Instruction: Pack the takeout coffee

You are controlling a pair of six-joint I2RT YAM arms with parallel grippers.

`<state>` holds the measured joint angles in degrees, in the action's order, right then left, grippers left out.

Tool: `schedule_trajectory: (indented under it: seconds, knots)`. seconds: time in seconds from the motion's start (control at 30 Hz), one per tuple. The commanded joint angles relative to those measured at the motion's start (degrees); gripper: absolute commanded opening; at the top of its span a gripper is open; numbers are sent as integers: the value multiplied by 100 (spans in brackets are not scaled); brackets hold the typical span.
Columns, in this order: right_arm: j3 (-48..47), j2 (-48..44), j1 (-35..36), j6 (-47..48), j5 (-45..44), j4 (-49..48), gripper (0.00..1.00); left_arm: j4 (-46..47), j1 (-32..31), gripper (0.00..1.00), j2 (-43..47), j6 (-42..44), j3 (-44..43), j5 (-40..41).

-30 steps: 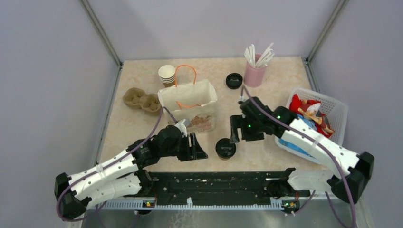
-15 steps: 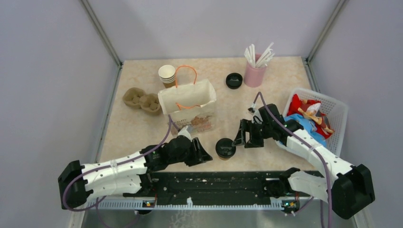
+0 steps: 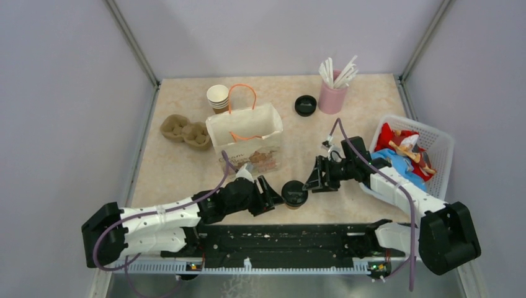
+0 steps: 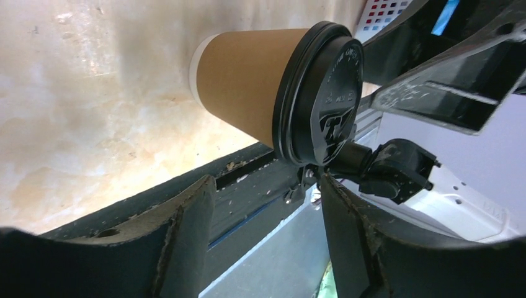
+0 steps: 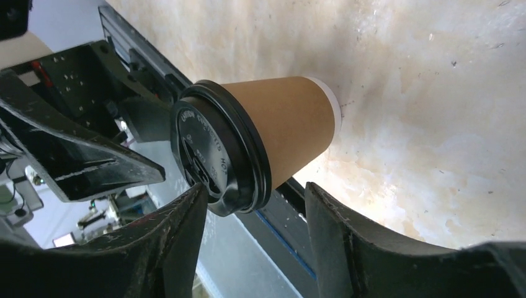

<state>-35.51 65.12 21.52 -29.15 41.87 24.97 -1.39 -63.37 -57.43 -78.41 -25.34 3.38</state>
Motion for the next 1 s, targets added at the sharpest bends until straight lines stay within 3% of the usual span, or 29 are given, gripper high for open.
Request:
schedule_trajectory:
  seconds: [0.0, 0.23, 0.47, 0.97]
  knots:
    - [33, 253, -97, 293, 513, -508, 57, 890, -4, 72, -221, -291, 70, 143]
    - [89, 387, -366, 336, 795, -655, 53, 1354, 9, 79, -468, -578, 124, 150]
    - [143, 495, -376, 199, 929, -930, 50, 1588, 73, 65, -595, -988, 283, 322]
    - [592, 783, -420, -125, 1008, -1574, 38, 1001, 128, 53, -881, -1374, 179, 346]
